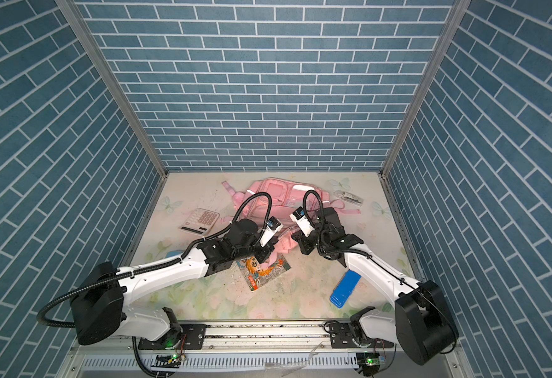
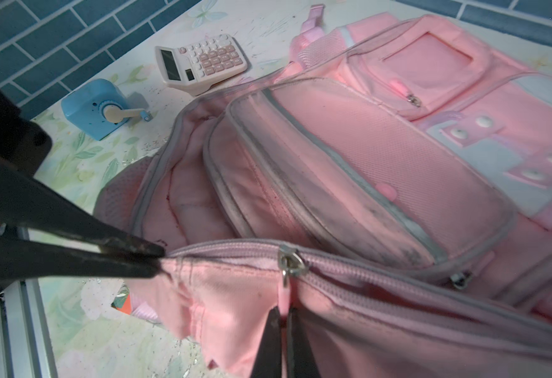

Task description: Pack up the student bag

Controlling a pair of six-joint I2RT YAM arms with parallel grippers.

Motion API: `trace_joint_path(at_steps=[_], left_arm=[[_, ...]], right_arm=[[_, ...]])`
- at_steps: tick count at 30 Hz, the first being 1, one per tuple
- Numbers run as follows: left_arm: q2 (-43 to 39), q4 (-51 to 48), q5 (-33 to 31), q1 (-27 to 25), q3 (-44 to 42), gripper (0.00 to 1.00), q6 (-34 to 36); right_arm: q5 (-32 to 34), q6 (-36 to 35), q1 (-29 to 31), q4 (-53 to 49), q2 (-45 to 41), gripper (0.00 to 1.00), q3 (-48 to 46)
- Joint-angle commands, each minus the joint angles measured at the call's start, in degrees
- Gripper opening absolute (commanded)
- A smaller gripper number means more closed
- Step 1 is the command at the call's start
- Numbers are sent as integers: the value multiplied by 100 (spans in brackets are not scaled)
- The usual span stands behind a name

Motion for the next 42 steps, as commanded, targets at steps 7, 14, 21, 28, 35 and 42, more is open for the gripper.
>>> trace_joint_path(at_steps=[7,14,21,28,35,42], left_arm=[[316,707,226,-238,701,15,-551],[-450,246,896,401,203,51,334],[132,-977,1453,1122,932,55,2014],[1340,-2018,1709,1215,1917,59,3254],[1905,-1974,1534,1172,2009,61,3397],[2512,-1704,500,946,2303,61,3080]], right_arm=[[-674,-38,9,137,-727,0,-360],[-172,73,-26,588,-1151,0,-902],[-94,-162,-27,432,-830,0,-805],[-144,-145,-25,430,-810,0,-841],[-66,-95,-26,400,-838,0,-885],[-57,-94,-26,373,-721,0,-836]])
